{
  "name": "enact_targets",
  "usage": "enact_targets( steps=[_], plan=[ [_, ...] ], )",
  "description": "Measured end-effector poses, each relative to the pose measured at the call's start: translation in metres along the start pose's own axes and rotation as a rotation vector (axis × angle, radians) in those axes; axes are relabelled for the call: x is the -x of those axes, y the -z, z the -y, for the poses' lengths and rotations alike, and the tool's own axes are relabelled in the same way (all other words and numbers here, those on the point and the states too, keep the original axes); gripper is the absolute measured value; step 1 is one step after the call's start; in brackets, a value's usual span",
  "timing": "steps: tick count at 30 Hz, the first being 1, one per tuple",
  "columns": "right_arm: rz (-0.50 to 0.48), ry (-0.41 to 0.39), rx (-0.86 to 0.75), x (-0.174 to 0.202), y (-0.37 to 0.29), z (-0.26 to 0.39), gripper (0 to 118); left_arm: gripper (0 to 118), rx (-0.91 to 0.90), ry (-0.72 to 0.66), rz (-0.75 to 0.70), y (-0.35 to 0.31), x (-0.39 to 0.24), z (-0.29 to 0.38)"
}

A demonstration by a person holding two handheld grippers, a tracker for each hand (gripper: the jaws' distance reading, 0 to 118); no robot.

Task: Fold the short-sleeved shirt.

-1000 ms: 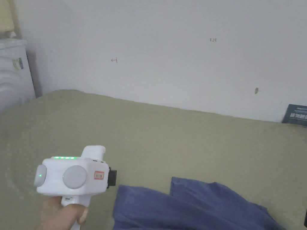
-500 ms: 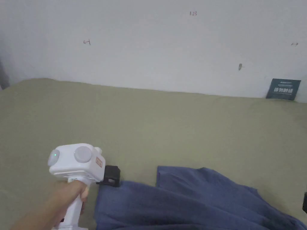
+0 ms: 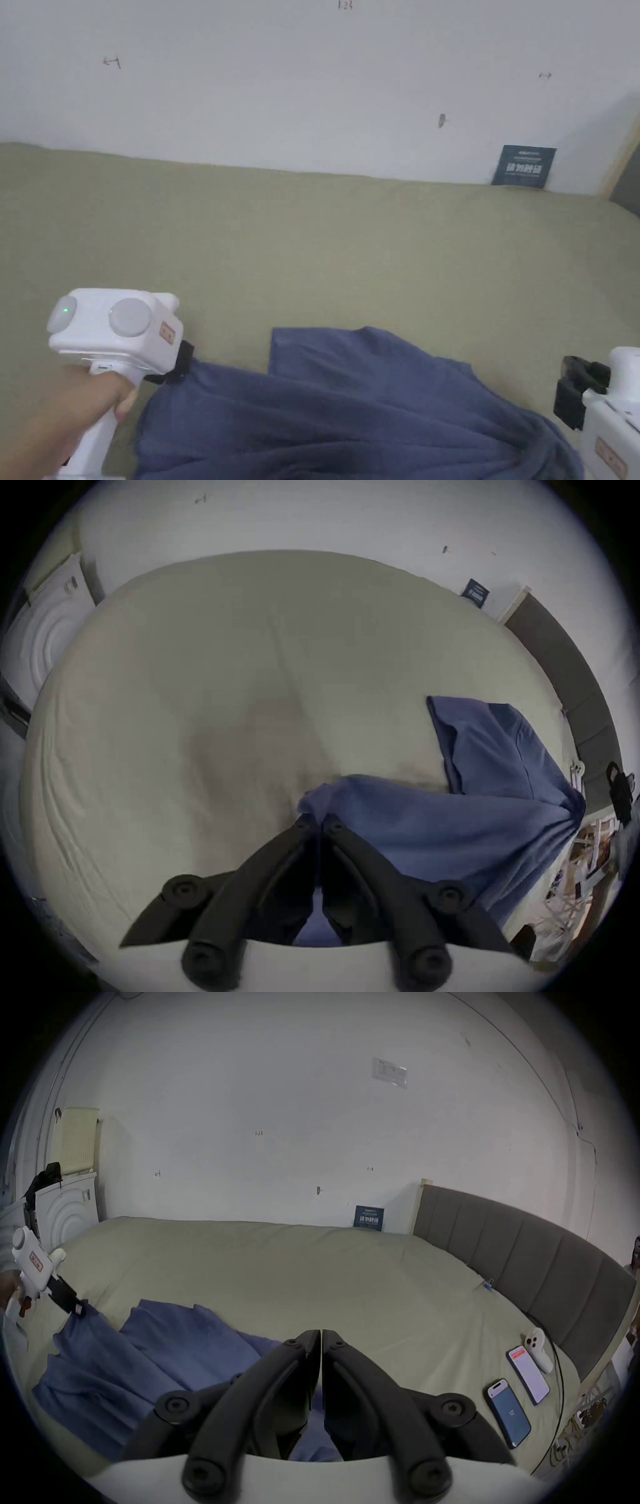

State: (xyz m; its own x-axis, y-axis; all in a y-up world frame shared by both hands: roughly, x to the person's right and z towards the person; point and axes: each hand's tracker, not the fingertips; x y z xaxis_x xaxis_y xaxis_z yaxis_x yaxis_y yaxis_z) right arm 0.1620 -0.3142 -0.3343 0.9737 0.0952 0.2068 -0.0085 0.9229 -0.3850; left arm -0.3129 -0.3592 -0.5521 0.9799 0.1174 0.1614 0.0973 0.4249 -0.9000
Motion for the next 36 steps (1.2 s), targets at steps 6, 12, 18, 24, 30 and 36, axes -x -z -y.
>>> enact_targets(
  steps=[6, 12, 18, 24, 30, 36],
  plan=[
    [-0.114, -0.016, 0.190, -0.012, 0.006, 0.021, 114, 3, -0.029, -0.023, 0.027, -0.007, -0.004, 0.007],
    [-0.125, 0.062, 0.272, -0.013, 0.005, 0.051, 116, 3, -0.045, -0.050, 0.050, -0.015, -0.004, 0.015],
    [-0.185, 0.169, 0.298, -0.029, 0.018, 0.066, 116, 3, -0.045, -0.053, 0.055, -0.013, 0.001, 0.014],
    [-0.263, 0.103, 0.338, -0.025, 0.032, 0.067, 53, 3, -0.048, -0.067, 0.063, -0.011, 0.004, 0.012],
    [-0.300, 0.058, 0.300, -0.019, 0.019, 0.055, 23, 3, -0.072, -0.060, 0.065, -0.015, 0.007, 0.010],
    [-0.333, 0.062, 0.215, -0.020, 0.007, 0.022, 20, 3, -0.215, -0.091, 0.102, -0.045, 0.009, -0.002]
  ],
)
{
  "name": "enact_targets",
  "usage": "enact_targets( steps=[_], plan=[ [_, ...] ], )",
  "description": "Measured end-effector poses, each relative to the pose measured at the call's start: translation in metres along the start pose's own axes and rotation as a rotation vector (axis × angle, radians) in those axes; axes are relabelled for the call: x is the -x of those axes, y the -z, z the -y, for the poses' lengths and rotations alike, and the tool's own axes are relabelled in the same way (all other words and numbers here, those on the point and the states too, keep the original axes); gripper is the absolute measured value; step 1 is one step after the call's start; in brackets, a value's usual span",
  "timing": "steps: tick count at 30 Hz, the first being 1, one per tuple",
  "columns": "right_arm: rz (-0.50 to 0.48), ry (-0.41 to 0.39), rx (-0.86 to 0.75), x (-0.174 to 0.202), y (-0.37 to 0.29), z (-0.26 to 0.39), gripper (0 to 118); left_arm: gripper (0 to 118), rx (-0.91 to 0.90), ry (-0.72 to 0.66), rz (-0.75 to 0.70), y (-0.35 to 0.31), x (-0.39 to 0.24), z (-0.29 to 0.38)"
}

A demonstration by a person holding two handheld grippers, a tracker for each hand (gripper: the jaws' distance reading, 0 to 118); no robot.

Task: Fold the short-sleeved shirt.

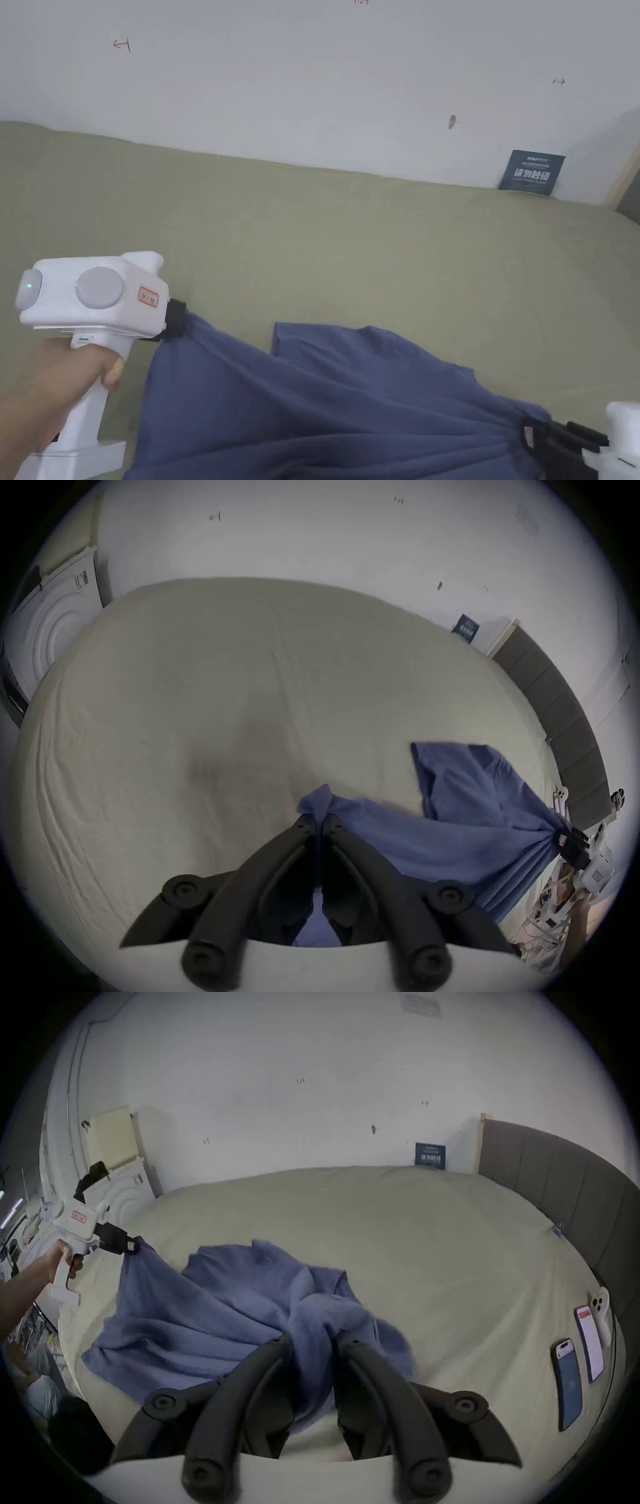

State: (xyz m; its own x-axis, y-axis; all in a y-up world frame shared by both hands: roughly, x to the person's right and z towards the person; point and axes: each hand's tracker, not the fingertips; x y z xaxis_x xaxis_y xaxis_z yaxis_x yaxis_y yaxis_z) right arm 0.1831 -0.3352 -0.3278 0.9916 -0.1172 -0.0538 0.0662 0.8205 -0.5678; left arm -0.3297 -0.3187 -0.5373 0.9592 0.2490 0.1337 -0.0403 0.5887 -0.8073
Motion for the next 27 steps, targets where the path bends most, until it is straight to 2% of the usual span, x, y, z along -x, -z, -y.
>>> enact_targets(
  steps=[12, 27],
  plan=[
    [-0.016, 0.007, -0.169, 0.018, 0.004, -0.114, 15, 3, -0.272, 0.014, 0.024, -0.091, -0.003, -0.084],
    [0.039, -0.084, -0.341, 0.042, 0.032, -0.278, 15, 3, -0.466, 0.091, -0.047, -0.164, -0.004, -0.186]
  ],
)
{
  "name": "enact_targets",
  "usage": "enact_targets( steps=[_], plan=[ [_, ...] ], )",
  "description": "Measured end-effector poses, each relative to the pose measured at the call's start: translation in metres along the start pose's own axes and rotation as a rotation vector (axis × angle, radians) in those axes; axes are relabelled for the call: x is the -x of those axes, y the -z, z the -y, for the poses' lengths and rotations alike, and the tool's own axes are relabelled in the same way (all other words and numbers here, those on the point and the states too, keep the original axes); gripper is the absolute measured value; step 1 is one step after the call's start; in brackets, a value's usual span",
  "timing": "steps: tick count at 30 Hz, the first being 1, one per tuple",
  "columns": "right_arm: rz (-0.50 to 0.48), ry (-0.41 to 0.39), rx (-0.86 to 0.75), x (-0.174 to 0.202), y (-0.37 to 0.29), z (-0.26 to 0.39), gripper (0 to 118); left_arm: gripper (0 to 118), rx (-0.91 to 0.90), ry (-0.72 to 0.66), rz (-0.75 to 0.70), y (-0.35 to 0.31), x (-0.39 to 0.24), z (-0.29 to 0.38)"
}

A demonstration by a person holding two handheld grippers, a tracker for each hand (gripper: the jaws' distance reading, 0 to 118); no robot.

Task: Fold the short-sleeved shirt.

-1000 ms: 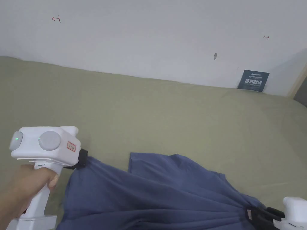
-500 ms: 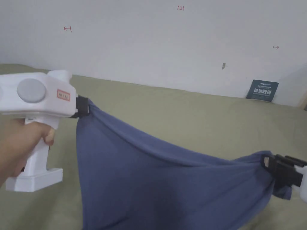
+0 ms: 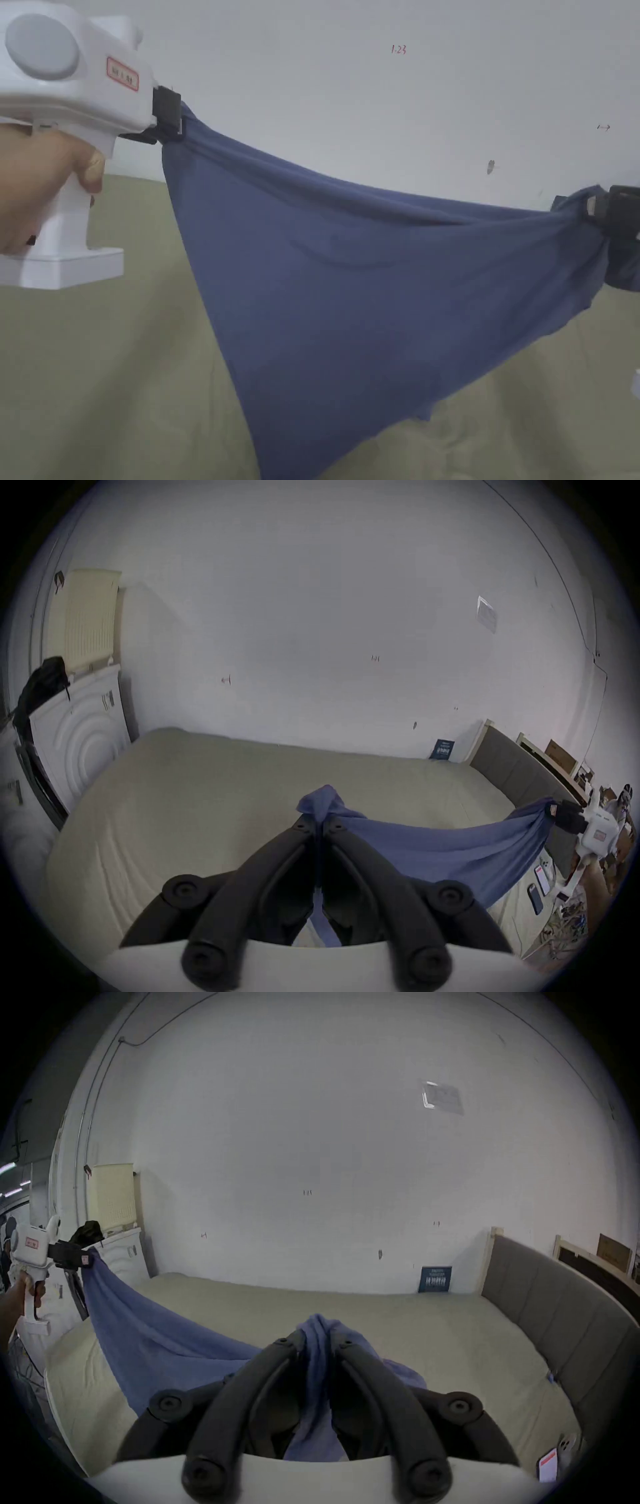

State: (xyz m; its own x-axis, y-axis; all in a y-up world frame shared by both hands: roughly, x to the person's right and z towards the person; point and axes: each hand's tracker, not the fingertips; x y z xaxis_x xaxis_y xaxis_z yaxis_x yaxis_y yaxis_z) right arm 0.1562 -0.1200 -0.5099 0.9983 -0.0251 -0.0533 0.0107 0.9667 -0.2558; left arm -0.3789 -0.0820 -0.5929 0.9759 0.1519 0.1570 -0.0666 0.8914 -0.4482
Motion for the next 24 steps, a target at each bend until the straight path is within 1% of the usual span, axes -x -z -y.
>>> enact_targets(
  steps=[7, 10, 13, 14, 18, 24],
  plan=[
    [0.044, -0.022, -0.069, 0.006, 0.043, -0.047, 15, 3, -0.090, 0.035, -0.040, 0.009, -0.006, -0.046],
    [0.066, -0.018, -0.093, 0.008, 0.059, -0.060, 15, 3, -0.108, 0.036, -0.052, 0.015, -0.010, -0.063],
    [0.074, 0.004, -0.111, 0.007, 0.070, -0.066, 15, 3, -0.132, 0.039, -0.064, 0.021, -0.011, -0.072],
    [0.080, 0.008, -0.112, 0.008, 0.073, -0.067, 15, 3, -0.136, 0.035, -0.062, 0.012, -0.018, -0.067],
    [0.080, 0.016, -0.107, 0.006, 0.078, -0.059, 15, 3, -0.149, 0.025, -0.046, 0.014, -0.016, -0.056],
    [0.087, 0.046, -0.046, 0.001, 0.070, -0.013, 15, 3, -0.094, 0.038, -0.030, 0.014, -0.015, 0.004]
  ],
)
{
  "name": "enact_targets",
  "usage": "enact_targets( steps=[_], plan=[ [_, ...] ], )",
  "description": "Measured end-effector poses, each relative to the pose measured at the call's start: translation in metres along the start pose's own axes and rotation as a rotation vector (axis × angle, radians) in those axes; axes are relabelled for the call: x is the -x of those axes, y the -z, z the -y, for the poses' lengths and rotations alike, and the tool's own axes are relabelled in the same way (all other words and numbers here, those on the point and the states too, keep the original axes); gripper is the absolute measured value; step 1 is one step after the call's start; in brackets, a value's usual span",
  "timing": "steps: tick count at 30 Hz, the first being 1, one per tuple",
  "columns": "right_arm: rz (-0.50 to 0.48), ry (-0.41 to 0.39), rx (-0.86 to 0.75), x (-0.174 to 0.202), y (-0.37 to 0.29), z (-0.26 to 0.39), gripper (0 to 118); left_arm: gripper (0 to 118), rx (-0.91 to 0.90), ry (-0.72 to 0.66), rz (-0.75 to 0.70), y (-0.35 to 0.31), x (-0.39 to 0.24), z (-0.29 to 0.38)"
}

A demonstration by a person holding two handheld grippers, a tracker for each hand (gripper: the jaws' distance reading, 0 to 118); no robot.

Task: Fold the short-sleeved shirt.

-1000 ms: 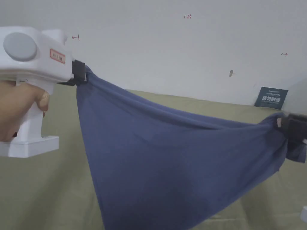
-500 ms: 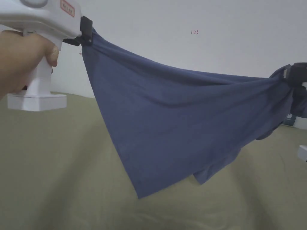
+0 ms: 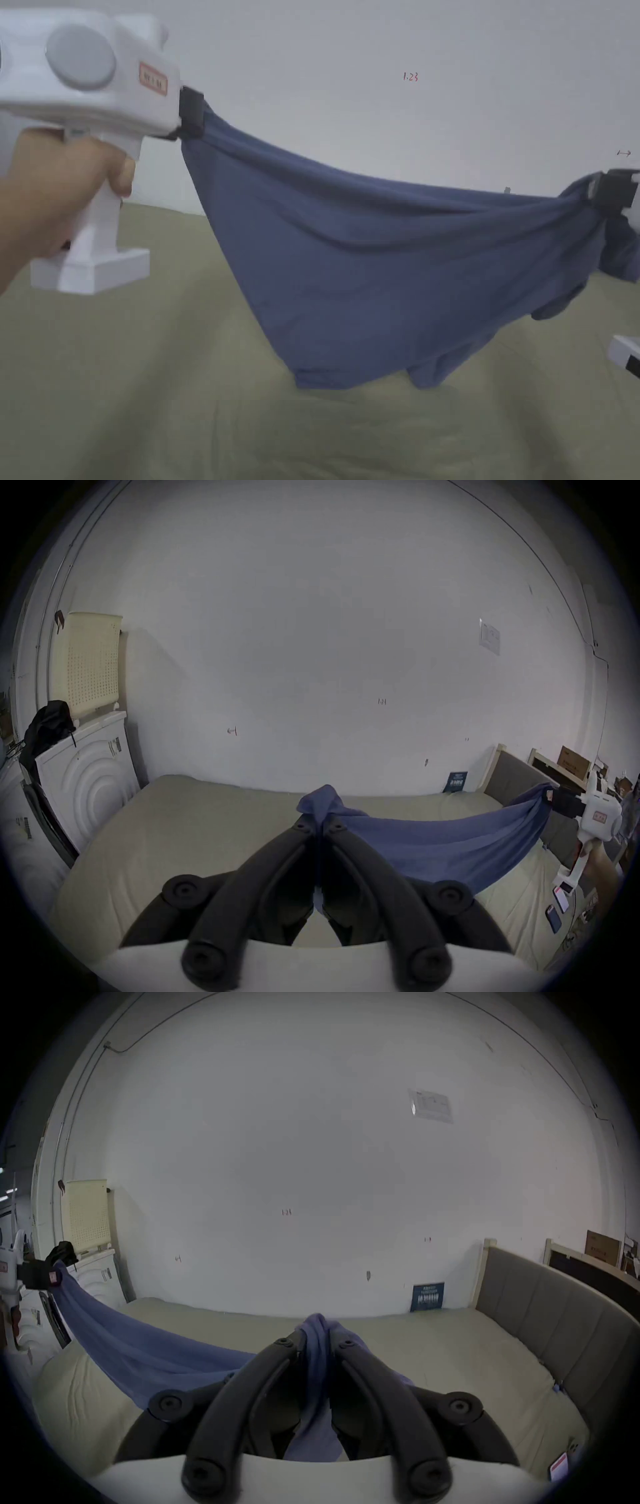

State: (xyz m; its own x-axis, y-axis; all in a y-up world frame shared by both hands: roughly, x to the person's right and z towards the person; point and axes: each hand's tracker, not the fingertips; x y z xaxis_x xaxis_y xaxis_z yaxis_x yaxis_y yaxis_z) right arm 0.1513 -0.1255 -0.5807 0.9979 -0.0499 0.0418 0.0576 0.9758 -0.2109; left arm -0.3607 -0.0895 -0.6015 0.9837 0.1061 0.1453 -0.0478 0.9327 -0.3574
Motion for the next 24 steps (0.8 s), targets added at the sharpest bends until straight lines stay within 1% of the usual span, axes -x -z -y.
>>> enact_targets(
  steps=[5, 9, 12, 17, 22, 24],
  plan=[
    [-0.014, 0.042, 0.065, -0.009, -0.031, 0.049, 15, 3, 0.065, -0.063, 0.041, -0.023, 0.003, 0.065],
    [-0.021, 0.016, 0.116, -0.018, -0.073, 0.088, 15, 3, 0.095, -0.088, 0.053, -0.054, 0.009, 0.114],
    [-0.039, 0.044, 0.151, -0.027, -0.108, 0.117, 15, 3, 0.121, -0.156, 0.071, -0.081, 0.017, 0.146],
    [-0.044, 0.067, 0.222, -0.038, -0.155, 0.168, 15, 3, 0.154, -0.171, 0.056, -0.126, 0.016, 0.201],
    [-0.022, 0.129, 0.304, -0.043, -0.189, 0.215, 15, 3, 0.231, -0.181, 0.049, -0.150, 0.017, 0.254],
    [-0.020, 0.111, 0.339, -0.044, -0.201, 0.230, 15, 3, 0.268, -0.172, 0.043, -0.159, 0.019, 0.273]
  ],
)
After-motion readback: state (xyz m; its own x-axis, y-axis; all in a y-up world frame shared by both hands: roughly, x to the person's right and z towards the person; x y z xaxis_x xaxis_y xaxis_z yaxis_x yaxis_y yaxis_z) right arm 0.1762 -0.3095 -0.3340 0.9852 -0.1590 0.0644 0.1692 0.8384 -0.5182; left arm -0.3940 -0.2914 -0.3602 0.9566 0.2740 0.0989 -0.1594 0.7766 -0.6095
